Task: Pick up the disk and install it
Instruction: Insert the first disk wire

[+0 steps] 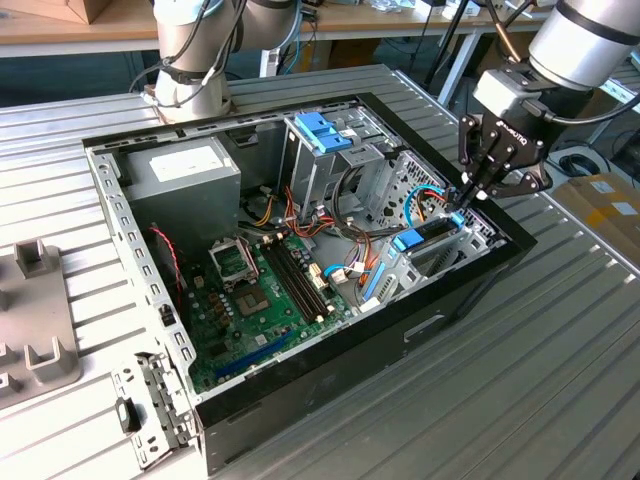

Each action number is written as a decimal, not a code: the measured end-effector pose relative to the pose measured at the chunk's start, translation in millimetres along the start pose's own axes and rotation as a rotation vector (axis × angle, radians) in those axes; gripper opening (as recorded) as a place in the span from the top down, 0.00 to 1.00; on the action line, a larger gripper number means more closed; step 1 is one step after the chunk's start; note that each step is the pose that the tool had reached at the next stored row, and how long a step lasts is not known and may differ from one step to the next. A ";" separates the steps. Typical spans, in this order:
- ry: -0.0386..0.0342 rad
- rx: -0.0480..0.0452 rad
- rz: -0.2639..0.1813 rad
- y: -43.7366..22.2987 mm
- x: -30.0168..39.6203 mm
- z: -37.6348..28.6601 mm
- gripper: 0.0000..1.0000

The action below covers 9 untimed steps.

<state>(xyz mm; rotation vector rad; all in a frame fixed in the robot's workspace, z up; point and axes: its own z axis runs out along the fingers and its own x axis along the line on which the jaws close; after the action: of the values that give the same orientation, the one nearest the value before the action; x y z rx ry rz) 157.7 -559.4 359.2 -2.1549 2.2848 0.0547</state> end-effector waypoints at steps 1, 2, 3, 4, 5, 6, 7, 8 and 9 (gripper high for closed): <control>-0.0002 0.0000 0.001 0.3 0.5 0.3 0.84; -0.0002 0.0001 0.003 0.6 0.8 0.5 0.84; -0.0002 0.0001 0.005 1.0 1.3 0.7 0.84; -0.0002 0.0002 0.006 1.3 1.6 0.8 0.84; 0.0000 0.0002 0.008 1.8 2.0 1.0 0.84; 0.0000 0.0003 0.010 2.3 2.2 1.1 0.84; -0.0002 0.0003 0.013 3.3 2.6 1.6 0.84; -0.0003 0.0003 0.014 3.8 2.7 1.8 0.84; -0.0006 0.0004 0.017 4.6 2.8 2.2 0.84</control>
<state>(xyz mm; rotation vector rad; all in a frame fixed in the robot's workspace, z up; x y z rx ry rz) 152.9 -561.8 357.0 -2.1353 2.3025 0.0549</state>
